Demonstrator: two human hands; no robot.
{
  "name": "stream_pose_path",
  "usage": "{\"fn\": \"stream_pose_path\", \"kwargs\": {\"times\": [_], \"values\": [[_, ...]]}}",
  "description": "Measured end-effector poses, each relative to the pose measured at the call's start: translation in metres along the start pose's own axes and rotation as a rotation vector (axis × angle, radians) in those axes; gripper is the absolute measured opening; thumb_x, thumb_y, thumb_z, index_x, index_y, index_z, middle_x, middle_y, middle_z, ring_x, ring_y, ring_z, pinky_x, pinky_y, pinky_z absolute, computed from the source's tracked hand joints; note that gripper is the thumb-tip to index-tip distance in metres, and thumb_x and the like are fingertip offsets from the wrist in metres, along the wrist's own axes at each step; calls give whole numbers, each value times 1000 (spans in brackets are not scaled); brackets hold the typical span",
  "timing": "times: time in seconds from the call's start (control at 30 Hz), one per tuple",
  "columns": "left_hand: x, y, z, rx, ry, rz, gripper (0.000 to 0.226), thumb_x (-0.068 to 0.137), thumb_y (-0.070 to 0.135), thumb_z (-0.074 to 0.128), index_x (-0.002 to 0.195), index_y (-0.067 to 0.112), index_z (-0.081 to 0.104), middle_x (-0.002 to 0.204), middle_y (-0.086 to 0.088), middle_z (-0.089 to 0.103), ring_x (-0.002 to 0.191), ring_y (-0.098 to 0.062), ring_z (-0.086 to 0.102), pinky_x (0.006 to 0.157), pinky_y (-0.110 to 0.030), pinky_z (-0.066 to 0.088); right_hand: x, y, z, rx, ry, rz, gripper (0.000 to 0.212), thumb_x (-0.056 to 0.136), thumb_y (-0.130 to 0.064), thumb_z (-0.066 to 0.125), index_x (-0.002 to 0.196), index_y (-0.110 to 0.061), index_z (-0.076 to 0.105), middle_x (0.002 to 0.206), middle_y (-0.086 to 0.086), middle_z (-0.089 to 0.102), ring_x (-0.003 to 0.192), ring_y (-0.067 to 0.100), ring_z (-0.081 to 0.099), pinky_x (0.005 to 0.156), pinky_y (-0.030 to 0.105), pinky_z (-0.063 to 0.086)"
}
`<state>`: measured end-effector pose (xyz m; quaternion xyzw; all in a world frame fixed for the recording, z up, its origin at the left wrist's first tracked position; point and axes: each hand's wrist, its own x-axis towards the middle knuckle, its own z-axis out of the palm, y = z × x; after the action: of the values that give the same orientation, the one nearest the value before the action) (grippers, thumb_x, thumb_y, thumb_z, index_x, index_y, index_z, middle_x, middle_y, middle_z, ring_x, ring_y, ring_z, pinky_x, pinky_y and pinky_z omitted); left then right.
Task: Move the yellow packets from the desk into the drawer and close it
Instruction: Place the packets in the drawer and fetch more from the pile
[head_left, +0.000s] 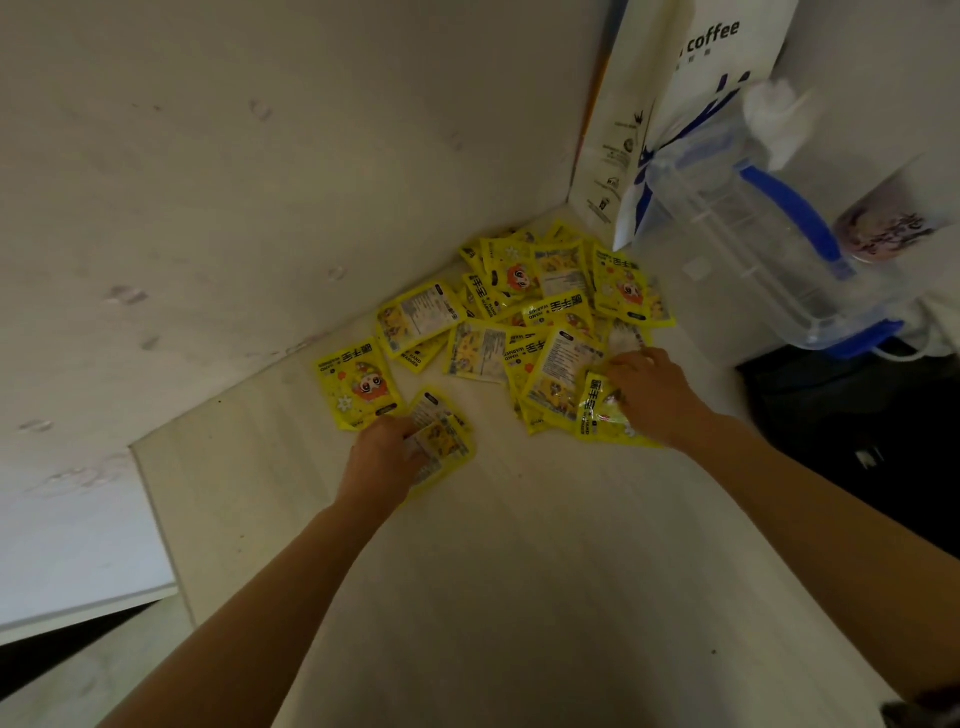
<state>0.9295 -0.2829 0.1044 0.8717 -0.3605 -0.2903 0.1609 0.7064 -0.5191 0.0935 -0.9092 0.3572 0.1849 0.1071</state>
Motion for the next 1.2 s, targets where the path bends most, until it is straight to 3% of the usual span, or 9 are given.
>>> {"fn": "stream_pose_path", "kwargs": {"times": [0.3, 0.4, 0.5, 0.63, 0.7, 0.8, 0.9, 1.1, 1.2], "values": [[-2, -7, -14, -115, 64, -54, 3, 83, 14, 65, 85, 15, 67, 76, -5, 64, 72, -29, 61, 64, -37, 52, -4, 0, -10, 23, -9, 10, 29, 91, -15, 50, 118, -7, 46, 123, 13, 42, 106, 33, 53, 76, 38, 43], [-1, -11, -19, -158, 93, -92, 3, 82, 16, 66, 84, 15, 66, 79, -5, 67, 69, -24, 63, 62, -33, 53, -5, -3, -9, 239, -12, -3, 26, 91, -16, 52, 113, -3, 47, 119, 17, 42, 101, 33, 53, 78, 41, 49], [2, -15, -27, -270, 126, -133, 11, 81, 13, 69, 85, 20, 62, 74, 1, 60, 62, -8, 56, 51, -17, 44, -8, -12, -14, 470, 31, 37, 17, 89, -11, 57, 94, -4, 42, 94, 11, 42, 85, 22, 50, 67, 29, 35], [11, -26, -40, -549, 250, -232, 24, 76, 11, 74, 94, 15, 58, 90, -8, 63, 77, -25, 62, 65, -36, 54, -5, -23, -16, 889, 21, 216, 28, 86, -8, 63, 74, -13, 38, 72, 0, 39, 74, 19, 45, 61, 30, 39], [15, -31, -47, -728, 300, -310, 35, 76, 9, 75, 102, 12, 52, 97, -12, 60, 77, -24, 60, 61, -33, 52, -2, -31, -16, 1177, 7, 298, 16, 86, -5, 64, 94, -2, 50, 89, 5, 54, 82, 20, 56, 69, 28, 50], [25, -33, -54, -898, 347, -414, 55, 76, 4, 75, 118, 13, 42, 103, -12, 59, 78, -23, 62, 63, -32, 53, 7, -45, -22, 1420, 57, 392, 32, 86, -1, 63, 114, -9, 48, 97, 0, 59, 82, 17, 61, 69, 26, 53], [40, -40, -55, -954, 369, -560, 65, 76, 2, 75, 131, 7, 42, 109, -11, 60, 89, -26, 62, 73, -36, 53, 20, -54, -26, 1477, 78, 452, 39, 83, 4, 65, 117, -9, 52, 101, 4, 63, 79, 17, 62, 73, 34, 55], [59, -48, -46, -852, 363, -661, 30, 73, 8, 76, 102, 9, 67, 103, -13, 69, 83, -27, 66, 80, -38, 56, 34, -58, -26, 1299, 64, 554, 19, 81, -3, 68, 100, -1, 66, 83, 12, 67, 67, 19, 60, 86, 41, 53], [73, -56, -40, -779, 344, -710, 39, 58, 25, 82, 95, 20, 67, 108, -10, 67, 86, -29, 67, 80, -44, 58, 41, -55, -23, 1130, 100, 568, 10, 73, -14, 72, 72, -15, 62, 95, 19, 68, 89, 32, 65, 88, 48, 53]]}}
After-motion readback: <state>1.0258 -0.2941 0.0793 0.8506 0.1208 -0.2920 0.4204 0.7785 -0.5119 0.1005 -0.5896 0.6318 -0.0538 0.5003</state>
